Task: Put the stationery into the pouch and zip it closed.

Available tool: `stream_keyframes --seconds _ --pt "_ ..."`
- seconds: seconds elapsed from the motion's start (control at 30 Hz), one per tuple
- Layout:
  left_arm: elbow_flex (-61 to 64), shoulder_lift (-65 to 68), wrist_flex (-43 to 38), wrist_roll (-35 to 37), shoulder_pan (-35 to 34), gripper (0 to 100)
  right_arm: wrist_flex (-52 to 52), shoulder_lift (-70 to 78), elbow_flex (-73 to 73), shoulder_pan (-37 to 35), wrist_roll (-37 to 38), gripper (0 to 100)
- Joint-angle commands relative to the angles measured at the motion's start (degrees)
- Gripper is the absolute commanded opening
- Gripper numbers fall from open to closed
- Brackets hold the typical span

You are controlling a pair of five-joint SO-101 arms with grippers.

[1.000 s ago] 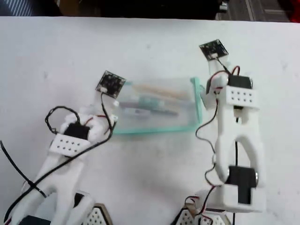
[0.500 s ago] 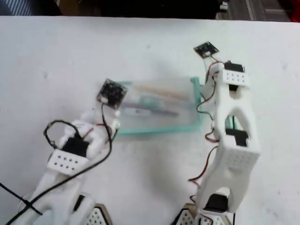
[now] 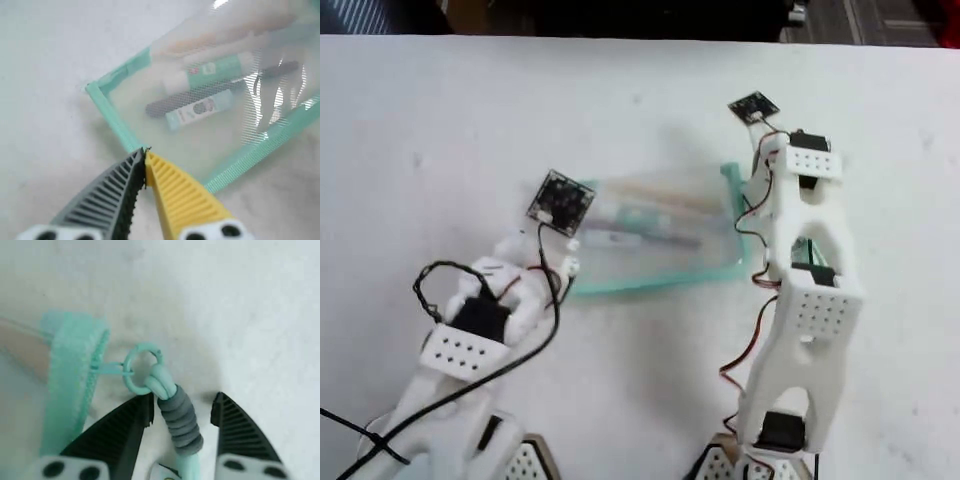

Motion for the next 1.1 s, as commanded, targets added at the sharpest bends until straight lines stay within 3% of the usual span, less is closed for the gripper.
stream_keyframes --seconds 0.0,0.2,0.33,0.5,0.87,1.07 --pt "-0.44 -1.80 -1.05 0.18 0.66 2 0.04 -0.84 -2.29 -1.45 0.62 16.8" --pt "-0.44 -1.80 -1.05 0.18 0.66 2 0.04 -0.66 -1.76 -1.01 0.53 1.2" --pt "-0.44 -1.80 -1.05 0.18 0.66 2 0.13 2.24 -2.29 -1.01 0.70 5.3" --pt "-0.44 -1.89 -1.23 0.18 0.66 2 1.01 1.98 -2.37 -1.01 0.53 1.5" --pt "-0.44 -1.98 -1.14 0.18 0.31 2 11.21 -15.60 -2.29 -2.24 0.35 1.6" --pt "-0.44 -1.98 -1.05 0.18 0.13 2 15.96 -22.99 -1.85 -5.93 -8.18 1.6"
